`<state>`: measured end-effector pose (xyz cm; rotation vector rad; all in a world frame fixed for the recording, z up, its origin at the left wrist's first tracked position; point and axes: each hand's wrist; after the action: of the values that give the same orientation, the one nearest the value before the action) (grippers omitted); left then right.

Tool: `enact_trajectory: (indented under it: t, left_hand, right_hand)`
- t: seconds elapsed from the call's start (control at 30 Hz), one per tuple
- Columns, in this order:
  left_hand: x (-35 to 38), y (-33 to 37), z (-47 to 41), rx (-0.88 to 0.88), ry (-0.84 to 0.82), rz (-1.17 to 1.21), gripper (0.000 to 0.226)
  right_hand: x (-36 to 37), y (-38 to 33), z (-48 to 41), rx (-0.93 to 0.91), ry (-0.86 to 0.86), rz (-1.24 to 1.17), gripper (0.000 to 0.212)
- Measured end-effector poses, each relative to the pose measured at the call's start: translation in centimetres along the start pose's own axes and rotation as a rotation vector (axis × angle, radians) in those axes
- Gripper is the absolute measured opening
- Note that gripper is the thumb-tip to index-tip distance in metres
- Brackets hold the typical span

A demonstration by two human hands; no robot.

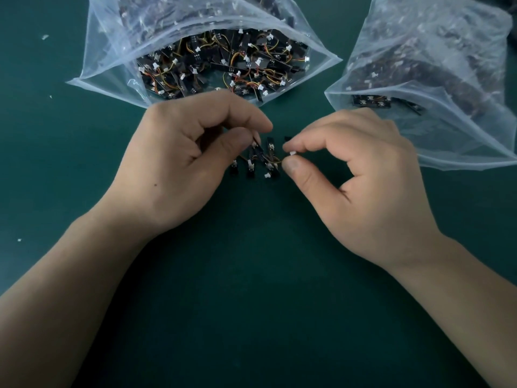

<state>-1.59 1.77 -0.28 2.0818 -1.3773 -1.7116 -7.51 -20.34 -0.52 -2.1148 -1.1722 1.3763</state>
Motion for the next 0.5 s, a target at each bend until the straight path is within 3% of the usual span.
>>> enact_trajectory:
  t: [0.4,0.5]
  left_hand:
    - [-0.09,0.0,0.04,-0.003,-0.088,0.081,0.02]
    - [-0.21,0.03,0.05,-0.017,-0.088,0.122,0.019]
  right_hand:
    - [0.0,-0.49,-0.02,0.049,-0.036,0.014,0.012]
    - [-0.13,-0.69,0.03,0.0,-0.112,0.017,0.038]
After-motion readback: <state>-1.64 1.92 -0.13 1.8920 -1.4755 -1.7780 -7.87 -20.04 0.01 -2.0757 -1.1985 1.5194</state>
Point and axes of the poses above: each hand's wrist, its own z-axis away from the middle knuckle, its own x-axis out of the palm, y = z × x, and after that the axes turned 12 degrees about -z, right-handed
